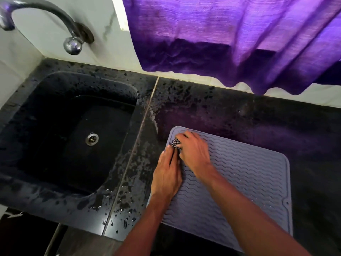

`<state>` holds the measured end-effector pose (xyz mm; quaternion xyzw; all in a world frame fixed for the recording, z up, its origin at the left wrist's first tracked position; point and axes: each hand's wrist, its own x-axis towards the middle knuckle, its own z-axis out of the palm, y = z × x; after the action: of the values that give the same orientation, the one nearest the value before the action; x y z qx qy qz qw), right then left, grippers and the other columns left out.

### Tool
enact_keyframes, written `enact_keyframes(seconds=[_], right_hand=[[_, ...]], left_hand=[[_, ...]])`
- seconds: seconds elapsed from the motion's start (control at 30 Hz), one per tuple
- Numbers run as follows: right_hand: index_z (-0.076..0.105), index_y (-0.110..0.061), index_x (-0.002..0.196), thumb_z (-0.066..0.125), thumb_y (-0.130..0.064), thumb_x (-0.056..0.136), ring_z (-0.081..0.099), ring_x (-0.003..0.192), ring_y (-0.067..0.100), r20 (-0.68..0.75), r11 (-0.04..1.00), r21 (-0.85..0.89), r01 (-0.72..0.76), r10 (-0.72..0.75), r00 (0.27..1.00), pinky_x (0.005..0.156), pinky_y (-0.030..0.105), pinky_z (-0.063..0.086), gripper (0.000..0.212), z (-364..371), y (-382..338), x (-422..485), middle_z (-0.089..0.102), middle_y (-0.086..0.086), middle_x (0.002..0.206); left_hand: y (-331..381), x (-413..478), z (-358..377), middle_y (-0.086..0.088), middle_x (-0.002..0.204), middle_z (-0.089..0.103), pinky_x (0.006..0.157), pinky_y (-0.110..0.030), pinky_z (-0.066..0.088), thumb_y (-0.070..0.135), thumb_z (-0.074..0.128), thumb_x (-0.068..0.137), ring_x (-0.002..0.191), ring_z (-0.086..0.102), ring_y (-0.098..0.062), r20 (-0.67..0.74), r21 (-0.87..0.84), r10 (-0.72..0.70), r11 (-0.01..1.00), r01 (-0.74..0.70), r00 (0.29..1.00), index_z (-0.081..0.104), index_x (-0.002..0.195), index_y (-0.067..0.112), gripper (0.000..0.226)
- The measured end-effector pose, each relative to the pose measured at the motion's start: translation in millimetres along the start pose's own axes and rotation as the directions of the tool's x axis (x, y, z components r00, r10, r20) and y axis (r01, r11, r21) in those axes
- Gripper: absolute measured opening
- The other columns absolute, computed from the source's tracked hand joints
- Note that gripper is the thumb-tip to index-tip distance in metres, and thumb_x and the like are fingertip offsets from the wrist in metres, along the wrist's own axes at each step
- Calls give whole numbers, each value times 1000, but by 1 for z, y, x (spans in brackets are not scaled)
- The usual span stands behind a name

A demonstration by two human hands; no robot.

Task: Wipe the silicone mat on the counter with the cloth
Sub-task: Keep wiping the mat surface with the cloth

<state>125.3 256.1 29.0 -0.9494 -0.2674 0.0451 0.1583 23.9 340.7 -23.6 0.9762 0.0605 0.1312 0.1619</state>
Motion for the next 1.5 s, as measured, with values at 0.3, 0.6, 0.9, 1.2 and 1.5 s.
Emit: enact_keyframes(seconds=[0.3, 0.6, 0.9, 1.2, 1.5], right_hand=[[62, -29, 118, 74, -11, 73, 57, 107, 23, 52, 996, -54, -68, 71, 996, 75, 39, 53, 50, -8, 23, -22, 59, -6, 118], [68, -30, 104, 78, -4, 57, 63, 93, 27, -38, 948, -144, -285, 282, 959, 67, 37, 53, 54, -36, 97, -80, 63, -8, 110], [64, -29, 102, 67, -7, 73, 61, 91, 24, -66, 949, 65, -310, 314, 947, 68, 32, 47, 37, -45, 61, -51, 66, -5, 98], [62, -31, 115, 73, -12, 73, 56, 105, 25, 9, 980, -101, -174, 175, 984, 76, 40, 52, 48, -13, 13, -40, 58, -4, 115], [67, -33, 111, 78, -7, 61, 61, 99, 25, -35, 903, -84, -421, 419, 907, 73, 39, 54, 57, -42, 78, -91, 63, -7, 112]], left_hand=[[1, 1, 0, -15, 151, 51, 120, -33, 26, 24, 34, 103, 140, 49, -26, 65, 42, -40, 998, 37, 997, 53, 142, -2, 51], [-2, -2, 4, -11, 154, 48, 120, -35, 27, 26, 35, 104, 142, 46, -23, 41, -14, -66, 998, 66, 997, 51, 145, 1, 51], [-1, -3, 7, -10, 156, 44, 120, -39, 34, 29, 33, 105, 145, 42, -22, 65, -11, -68, 998, 69, 996, 47, 148, 3, 52], [-4, -2, 8, -8, 160, 39, 122, -37, 27, 35, 30, 105, 150, 34, -21, 108, 36, -67, 997, 63, 992, 43, 152, 7, 56], [-2, -2, 8, -11, 156, 45, 122, -34, 23, 35, 34, 103, 147, 38, -22, 99, 13, -75, 997, 74, 992, 48, 149, 4, 57]])
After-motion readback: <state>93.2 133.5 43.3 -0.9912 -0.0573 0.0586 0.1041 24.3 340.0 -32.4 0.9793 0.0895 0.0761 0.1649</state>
